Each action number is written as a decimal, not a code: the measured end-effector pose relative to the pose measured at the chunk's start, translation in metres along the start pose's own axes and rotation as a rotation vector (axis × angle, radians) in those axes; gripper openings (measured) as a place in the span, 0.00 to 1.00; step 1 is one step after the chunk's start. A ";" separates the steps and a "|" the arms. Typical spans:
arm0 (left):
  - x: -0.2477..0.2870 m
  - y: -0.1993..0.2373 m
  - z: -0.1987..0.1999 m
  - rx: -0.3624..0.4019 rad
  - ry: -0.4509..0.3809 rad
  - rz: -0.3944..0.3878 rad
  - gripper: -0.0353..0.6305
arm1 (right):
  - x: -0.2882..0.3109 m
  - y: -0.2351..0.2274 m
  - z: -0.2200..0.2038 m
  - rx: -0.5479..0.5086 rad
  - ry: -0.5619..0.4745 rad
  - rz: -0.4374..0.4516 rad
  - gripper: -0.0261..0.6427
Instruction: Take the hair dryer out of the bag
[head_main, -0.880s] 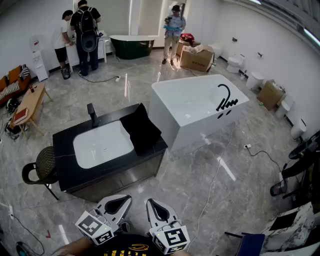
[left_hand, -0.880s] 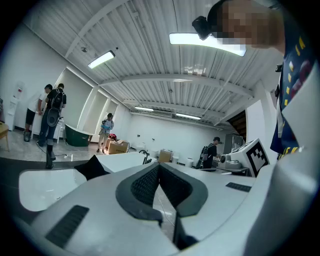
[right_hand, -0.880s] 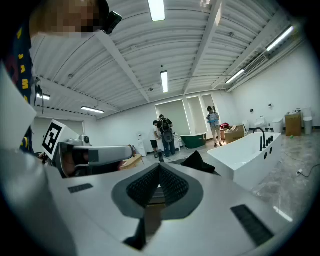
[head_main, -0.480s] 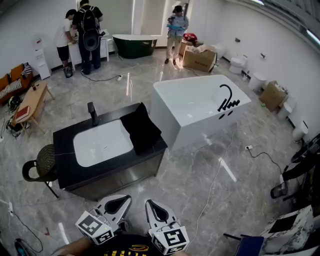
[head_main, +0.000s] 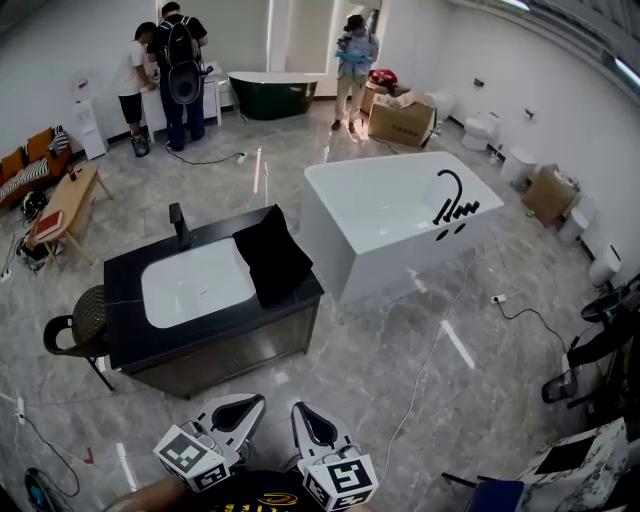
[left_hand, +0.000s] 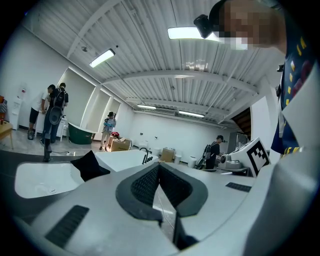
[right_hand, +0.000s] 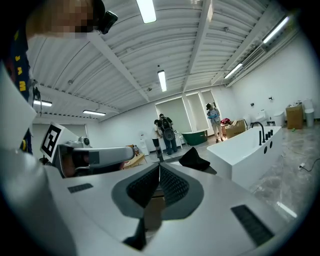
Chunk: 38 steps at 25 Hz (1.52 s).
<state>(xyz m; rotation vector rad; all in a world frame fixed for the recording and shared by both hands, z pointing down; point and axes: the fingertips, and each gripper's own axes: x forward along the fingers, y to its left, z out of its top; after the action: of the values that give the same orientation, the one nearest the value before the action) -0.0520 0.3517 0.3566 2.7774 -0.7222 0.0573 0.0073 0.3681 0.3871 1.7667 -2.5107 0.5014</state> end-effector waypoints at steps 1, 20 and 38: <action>0.002 -0.005 -0.002 0.000 0.002 0.004 0.06 | -0.004 -0.003 0.000 0.000 0.001 0.002 0.05; 0.029 -0.018 -0.020 -0.023 0.039 0.013 0.06 | -0.012 -0.037 -0.013 0.060 0.031 0.010 0.05; 0.078 0.143 0.030 -0.023 0.025 -0.087 0.06 | 0.148 -0.055 0.019 0.055 0.037 -0.092 0.05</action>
<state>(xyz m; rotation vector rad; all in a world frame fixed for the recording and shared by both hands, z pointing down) -0.0538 0.1870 0.3718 2.7772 -0.5920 0.0654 0.0088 0.2113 0.4137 1.8631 -2.4012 0.5972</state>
